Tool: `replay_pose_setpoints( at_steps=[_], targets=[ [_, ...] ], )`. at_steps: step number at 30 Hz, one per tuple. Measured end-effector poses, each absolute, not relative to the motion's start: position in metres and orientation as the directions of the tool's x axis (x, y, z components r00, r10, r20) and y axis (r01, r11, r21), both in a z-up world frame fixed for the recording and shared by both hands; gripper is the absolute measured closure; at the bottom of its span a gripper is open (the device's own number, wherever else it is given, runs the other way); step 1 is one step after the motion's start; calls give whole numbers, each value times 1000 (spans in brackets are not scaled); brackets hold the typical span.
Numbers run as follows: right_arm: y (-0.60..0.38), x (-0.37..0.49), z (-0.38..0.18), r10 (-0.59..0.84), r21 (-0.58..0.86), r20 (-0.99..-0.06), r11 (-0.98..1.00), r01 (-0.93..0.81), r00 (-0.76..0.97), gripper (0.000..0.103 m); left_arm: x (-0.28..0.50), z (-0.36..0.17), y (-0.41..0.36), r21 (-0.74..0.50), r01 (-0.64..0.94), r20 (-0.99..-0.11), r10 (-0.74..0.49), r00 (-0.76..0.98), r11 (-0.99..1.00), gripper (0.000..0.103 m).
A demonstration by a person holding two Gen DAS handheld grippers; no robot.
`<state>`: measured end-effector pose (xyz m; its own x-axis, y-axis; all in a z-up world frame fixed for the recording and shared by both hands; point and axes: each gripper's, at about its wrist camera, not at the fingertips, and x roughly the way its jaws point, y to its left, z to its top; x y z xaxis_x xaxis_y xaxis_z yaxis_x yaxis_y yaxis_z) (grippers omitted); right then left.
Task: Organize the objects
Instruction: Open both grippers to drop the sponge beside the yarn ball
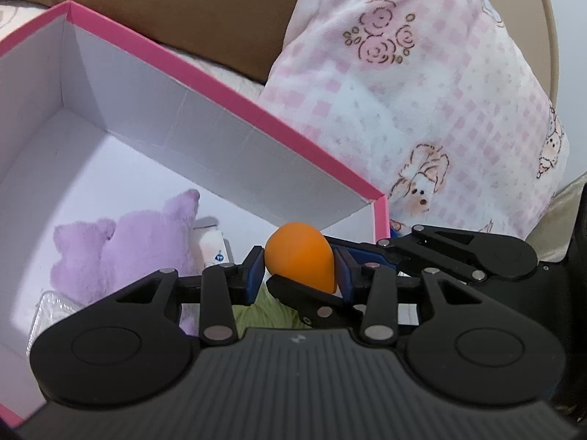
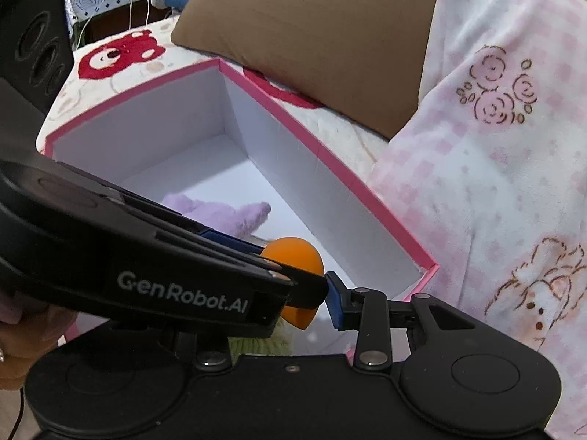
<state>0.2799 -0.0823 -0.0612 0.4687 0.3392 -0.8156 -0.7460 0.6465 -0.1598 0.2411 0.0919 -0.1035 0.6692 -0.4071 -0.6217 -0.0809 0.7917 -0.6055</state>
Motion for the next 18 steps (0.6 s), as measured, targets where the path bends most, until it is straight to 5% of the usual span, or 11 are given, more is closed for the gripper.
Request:
replay_pose_setpoints(
  at_steps=[7, 18],
  targets=[
    [-85, 280, -61, 337, -158, -804, 672, -724, 489, 57, 242, -106, 90, -618, -86, -608, -406, 683, 781, 63],
    [-108, 260, -40, 383, -108, -746, 737, -667, 545, 44, 238, -85, 88, -528, -82, -660, -348, 665, 845, 39]
  ],
)
